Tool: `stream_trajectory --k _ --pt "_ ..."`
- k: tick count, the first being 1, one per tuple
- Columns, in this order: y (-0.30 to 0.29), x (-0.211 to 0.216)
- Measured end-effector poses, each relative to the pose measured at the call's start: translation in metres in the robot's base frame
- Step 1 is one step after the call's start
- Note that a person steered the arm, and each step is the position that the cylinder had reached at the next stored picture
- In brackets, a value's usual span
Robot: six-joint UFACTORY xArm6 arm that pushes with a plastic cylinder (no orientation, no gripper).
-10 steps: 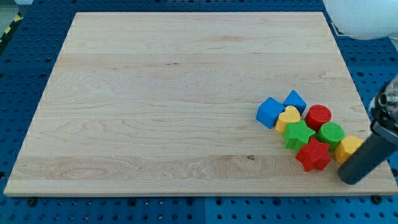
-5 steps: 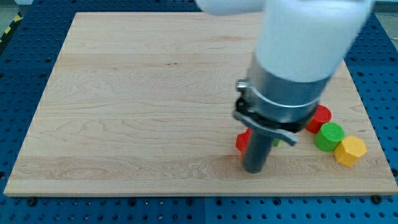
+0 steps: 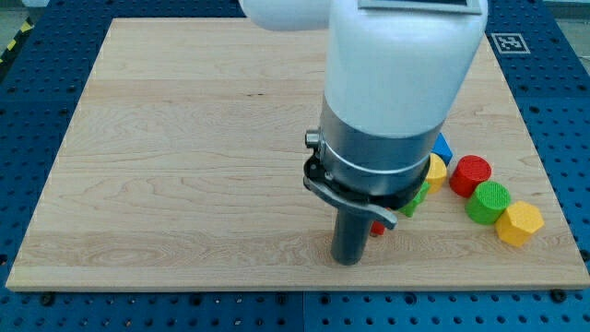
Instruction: Push the red star towards top center of the board
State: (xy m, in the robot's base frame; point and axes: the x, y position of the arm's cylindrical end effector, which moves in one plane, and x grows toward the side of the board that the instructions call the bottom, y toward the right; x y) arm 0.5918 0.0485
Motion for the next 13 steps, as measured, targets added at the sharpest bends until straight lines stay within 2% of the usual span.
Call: stream_trajectory --k 2,3,4,6,7,11,12,13 --pt "0.000 -0.041" --pt "-0.010 -0.038" --pt "-0.011 -0.003" --pt "0.069 -0.008" --pt "0.072 -0.008" --pt "-0.010 -0.060" --pt "-0.013 -0.079" --pt "0.001 -0.079"
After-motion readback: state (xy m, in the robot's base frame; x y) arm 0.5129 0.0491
